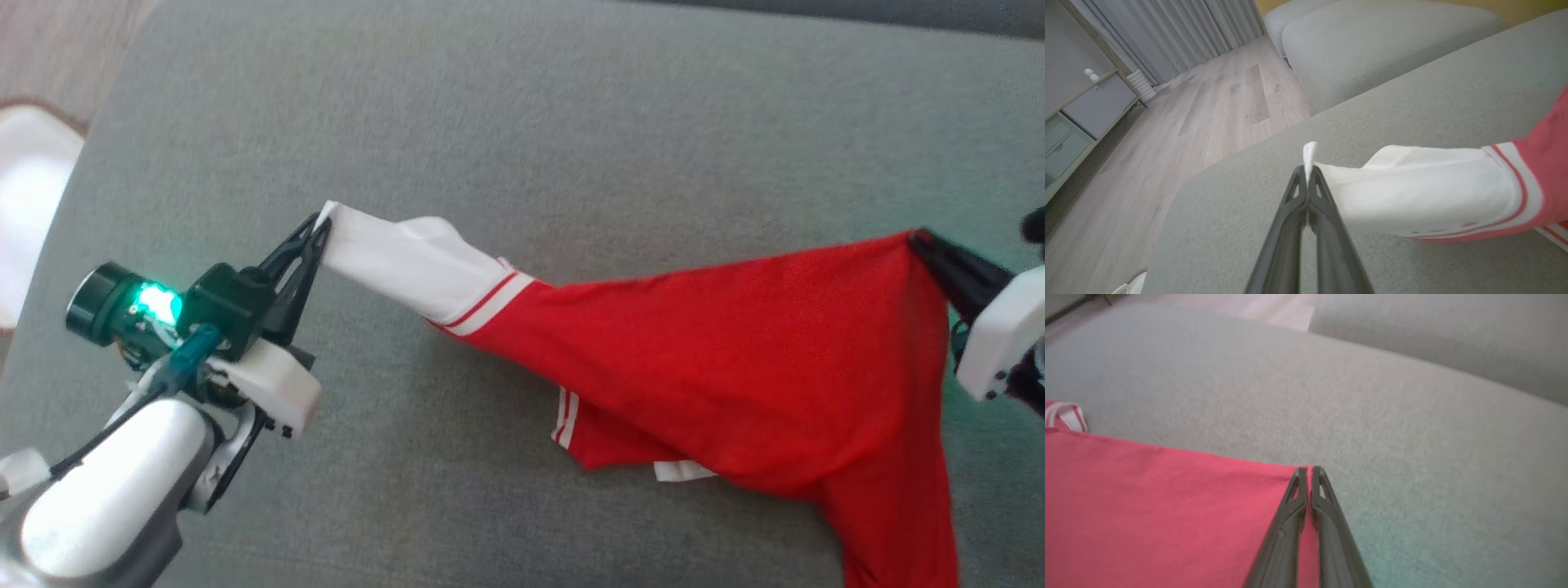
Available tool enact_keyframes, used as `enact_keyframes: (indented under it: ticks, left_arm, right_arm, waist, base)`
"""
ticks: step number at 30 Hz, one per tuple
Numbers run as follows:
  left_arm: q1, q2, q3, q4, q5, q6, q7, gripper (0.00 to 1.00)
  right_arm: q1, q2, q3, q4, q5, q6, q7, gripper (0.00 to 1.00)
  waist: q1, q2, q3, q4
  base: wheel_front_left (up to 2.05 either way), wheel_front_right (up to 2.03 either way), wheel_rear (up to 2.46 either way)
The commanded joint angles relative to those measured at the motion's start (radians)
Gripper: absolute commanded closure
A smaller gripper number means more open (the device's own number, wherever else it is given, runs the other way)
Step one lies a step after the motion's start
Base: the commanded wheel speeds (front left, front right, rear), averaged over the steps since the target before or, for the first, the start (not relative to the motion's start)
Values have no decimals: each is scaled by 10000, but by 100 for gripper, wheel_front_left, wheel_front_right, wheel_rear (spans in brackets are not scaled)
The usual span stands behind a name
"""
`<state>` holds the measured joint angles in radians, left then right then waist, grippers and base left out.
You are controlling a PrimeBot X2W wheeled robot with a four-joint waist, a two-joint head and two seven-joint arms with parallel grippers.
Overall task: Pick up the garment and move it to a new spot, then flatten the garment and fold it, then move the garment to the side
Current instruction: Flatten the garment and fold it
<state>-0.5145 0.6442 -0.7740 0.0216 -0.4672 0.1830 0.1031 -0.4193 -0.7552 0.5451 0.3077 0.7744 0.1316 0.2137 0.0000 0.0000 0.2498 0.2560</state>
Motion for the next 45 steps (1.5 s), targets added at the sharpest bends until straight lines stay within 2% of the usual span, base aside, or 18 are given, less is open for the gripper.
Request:
enact_keyframes:
  ticks: [1,7,13,23,29,33,37,39,40,41,45]
  left_arm:
    - [-389,487,644,-140,-20,-30,-225,100]
    - [-442,760,869,-198,151,-35,-1020,100]
    - [-435,1146,1009,-623,278,24,-1189,100]
    - [-751,2042,1506,-2368,372,321,-533,100]
    - [-1652,2496,1845,-3046,508,114,-21,100]
    - [-2532,2393,2051,-2756,328,-263,96,100]
    - [-3631,2000,1965,-1600,127,-1001,161,100]
    - [-4340,1641,1884,-853,-81,-1482,252,100]
    - [-5186,1328,1755,34,32,-1932,193,100]
    - [-5652,1210,1659,491,218,-2142,145,100]
    - [-7556,456,1462,2299,812,-2558,-408,100]
  right_arm:
    - [-4,-408,-213,-178,113,-9,-488,100]
    - [501,-596,-934,-403,153,-9,-2006,100]
    - [979,-820,-1567,-1111,3,-9,-2447,100]
    - [1841,-932,-3563,-3268,-541,-9,-1782,100]
    - [1729,-604,-4790,-4584,-845,-9,-921,100]
    - [1070,-389,-4913,-4835,-1011,-9,-409,100]
    - [-112,-74,-4474,-4428,-1183,-9,-33,100]
    - [-899,54,-4183,-4144,-1430,-9,121,100]
    - [-1854,342,-3893,-3737,-1579,-9,172,100]
    - [-2383,483,-3733,-3508,-1699,-9,159,100]
    - [-4502,959,-3191,-2303,-2275,-9,-139,100]
  waist:
    - [0,0,-481,-245]
    - [0,0,-1486,-759]
    - [0,0,-2385,-1265]
    - [0,0,-3193,-2090]
    - [0,0,-3177,-2376]
    - [0,0,-3014,-2411]
    - [0,0,-2489,-2337]
    - [0,0,-1913,-2228]
    - [0,0,-1246,-2109]
    - [0,0,-900,-2062]
    - [0,0,320,-1845]
  base:
    - [0,0,0]
    - [0,0,0]
    - [0,0,0]
    - [0,0,0]
    - [0,0,0]
    - [0,0,0]
    - [0,0,0]
    - [0,0,0]
    - [0,0,0]
    - [0,0,0]
    - [0,0,0]
